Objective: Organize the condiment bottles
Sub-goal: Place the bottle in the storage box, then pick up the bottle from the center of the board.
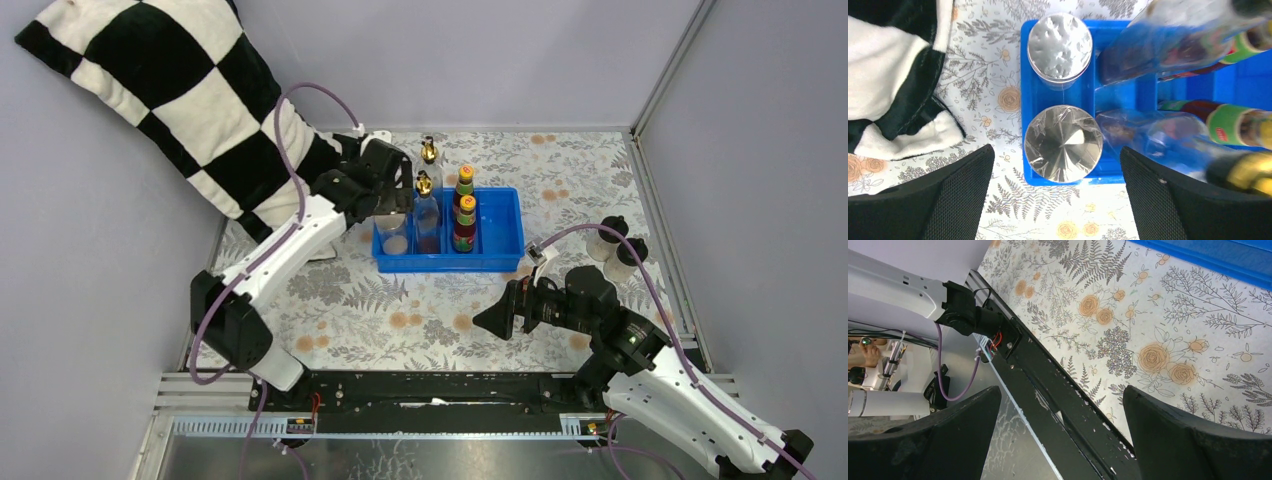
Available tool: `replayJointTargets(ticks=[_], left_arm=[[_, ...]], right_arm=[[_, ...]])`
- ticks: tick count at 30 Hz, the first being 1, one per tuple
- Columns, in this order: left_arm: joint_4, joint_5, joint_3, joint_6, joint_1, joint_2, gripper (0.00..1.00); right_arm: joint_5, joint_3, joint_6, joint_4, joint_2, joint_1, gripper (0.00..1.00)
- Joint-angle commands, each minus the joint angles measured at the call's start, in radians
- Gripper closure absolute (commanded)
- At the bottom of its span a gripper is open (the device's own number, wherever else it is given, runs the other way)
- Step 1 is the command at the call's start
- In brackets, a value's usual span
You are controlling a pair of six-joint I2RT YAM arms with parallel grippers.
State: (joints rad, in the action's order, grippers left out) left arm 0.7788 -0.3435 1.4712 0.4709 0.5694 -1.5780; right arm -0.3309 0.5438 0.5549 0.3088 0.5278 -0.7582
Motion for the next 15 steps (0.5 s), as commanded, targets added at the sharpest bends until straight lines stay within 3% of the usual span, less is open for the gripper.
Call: replayJointTargets(ticks=[1,6,15], left_arm=[[-0.008,-0.023,0.039,-0.018,0.002,0.062,0.01],[-0.003,-0.011,0.011,0.003,0.003,0.201,0.01],[0.007,0.018,-0.21,0.058,0.004,0.517,0.01]], right_arm=[[0.0,-0.006,-0.001,-0.027,-0.001,0.003,0.0],[0.005,-0.003,0.002,-0.028,-0.001,0.003,0.0],[0.089,0.097,-0.082,0.043,0.08,0.003,0.0]])
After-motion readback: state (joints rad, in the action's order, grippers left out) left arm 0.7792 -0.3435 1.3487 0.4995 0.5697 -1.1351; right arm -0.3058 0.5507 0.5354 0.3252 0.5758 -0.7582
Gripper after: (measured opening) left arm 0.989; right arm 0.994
